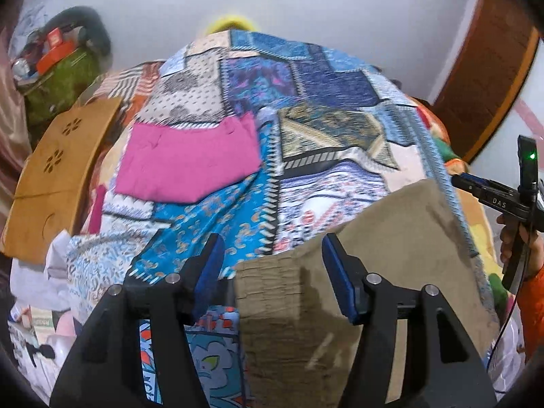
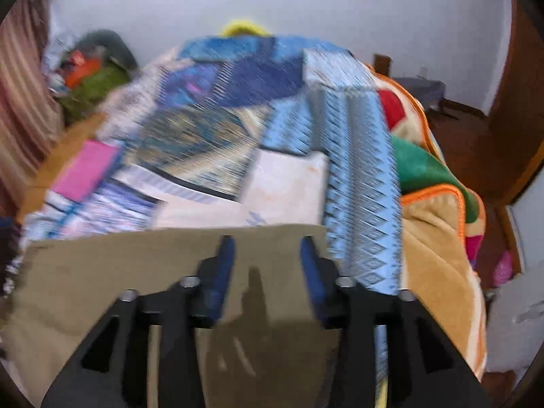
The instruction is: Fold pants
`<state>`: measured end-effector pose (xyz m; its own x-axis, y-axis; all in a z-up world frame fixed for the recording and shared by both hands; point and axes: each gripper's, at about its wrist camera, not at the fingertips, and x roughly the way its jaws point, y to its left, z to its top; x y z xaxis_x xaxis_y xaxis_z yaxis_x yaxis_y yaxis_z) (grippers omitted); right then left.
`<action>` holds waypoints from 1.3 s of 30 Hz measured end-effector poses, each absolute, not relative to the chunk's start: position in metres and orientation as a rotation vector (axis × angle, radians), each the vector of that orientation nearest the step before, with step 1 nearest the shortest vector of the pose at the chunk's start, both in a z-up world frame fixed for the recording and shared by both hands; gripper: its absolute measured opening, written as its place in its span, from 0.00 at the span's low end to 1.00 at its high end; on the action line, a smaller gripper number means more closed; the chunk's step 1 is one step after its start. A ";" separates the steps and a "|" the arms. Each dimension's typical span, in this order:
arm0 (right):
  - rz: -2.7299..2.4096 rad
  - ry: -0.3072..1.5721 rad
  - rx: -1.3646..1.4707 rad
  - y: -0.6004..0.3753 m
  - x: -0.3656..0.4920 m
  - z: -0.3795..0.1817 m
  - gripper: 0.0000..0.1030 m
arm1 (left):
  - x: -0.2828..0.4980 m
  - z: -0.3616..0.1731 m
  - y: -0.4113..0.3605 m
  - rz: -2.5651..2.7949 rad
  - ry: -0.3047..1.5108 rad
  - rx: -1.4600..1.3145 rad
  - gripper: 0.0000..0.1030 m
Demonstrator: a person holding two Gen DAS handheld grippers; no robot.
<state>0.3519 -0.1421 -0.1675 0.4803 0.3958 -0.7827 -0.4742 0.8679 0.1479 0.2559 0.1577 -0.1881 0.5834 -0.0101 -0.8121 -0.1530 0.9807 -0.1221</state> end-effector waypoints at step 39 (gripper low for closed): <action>0.628 1.043 -0.202 -0.139 0.176 -0.197 0.71 | 0.166 -0.228 0.059 0.034 1.000 0.096 0.81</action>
<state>0.1764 -0.1386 -0.1965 0.3486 0.3875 -0.8534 -0.5728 0.8088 0.1333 0.1657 0.0585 -0.2277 0.5403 0.0728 -0.8383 0.0151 0.9953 0.0962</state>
